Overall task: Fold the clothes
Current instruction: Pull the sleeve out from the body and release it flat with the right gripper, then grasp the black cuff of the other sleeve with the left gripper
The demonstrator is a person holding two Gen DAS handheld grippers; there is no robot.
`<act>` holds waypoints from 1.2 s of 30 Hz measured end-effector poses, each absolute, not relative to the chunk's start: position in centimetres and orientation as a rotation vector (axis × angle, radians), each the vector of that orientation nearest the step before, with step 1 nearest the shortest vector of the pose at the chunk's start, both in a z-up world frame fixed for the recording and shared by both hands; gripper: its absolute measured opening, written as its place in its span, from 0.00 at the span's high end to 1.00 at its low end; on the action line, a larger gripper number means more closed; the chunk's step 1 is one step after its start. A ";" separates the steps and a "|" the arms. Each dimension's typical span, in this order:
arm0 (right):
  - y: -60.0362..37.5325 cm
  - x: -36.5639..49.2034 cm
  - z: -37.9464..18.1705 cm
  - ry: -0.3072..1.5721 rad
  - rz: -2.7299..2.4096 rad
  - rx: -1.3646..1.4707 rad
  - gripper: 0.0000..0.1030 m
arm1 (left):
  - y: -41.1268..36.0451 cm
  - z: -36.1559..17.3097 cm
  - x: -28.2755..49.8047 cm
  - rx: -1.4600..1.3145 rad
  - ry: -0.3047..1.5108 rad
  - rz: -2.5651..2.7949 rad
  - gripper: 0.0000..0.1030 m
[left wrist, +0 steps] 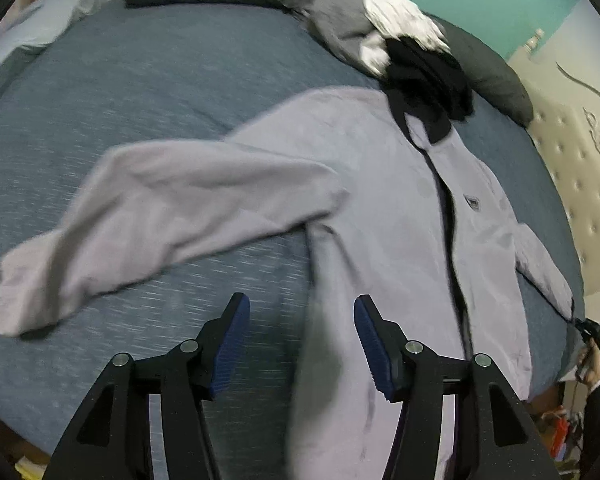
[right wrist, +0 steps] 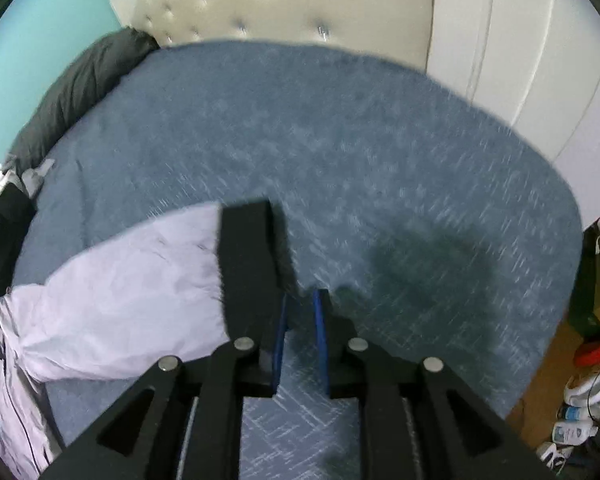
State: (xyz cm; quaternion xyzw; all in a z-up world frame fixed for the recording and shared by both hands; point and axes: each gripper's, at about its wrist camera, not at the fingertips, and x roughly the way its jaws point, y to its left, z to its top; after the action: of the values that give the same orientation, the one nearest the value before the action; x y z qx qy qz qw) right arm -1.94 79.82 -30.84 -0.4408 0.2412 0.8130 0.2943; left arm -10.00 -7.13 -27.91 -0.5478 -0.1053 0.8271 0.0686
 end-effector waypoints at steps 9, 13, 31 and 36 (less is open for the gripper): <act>72.6 -4.3 -26.2 0.610 2.411 -1.157 0.76 | -18.9 -28.0 -9.6 -1.719 -0.353 2.690 0.43; 69.0 -5.4 -26.7 0.602 2.481 -1.221 0.76 | -24.5 -29.2 -8.7 -1.765 -0.423 2.753 0.37; 59.6 -9.8 -27.7 0.470 2.592 -1.391 0.76 | -37.2 -35.9 -7.4 -1.861 -0.700 2.901 0.37; 59.1 -10.0 -27.6 0.435 2.582 -1.404 0.76 | -38.0 -37.6 -7.7 -1.854 -0.765 2.874 0.47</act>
State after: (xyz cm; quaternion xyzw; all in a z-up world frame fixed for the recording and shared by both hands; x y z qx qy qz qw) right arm -9.96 59.06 -27.57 -0.4708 0.1460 0.8659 0.0852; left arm -7.65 -37.99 -37.64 -0.5202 -0.2146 0.8067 -0.1805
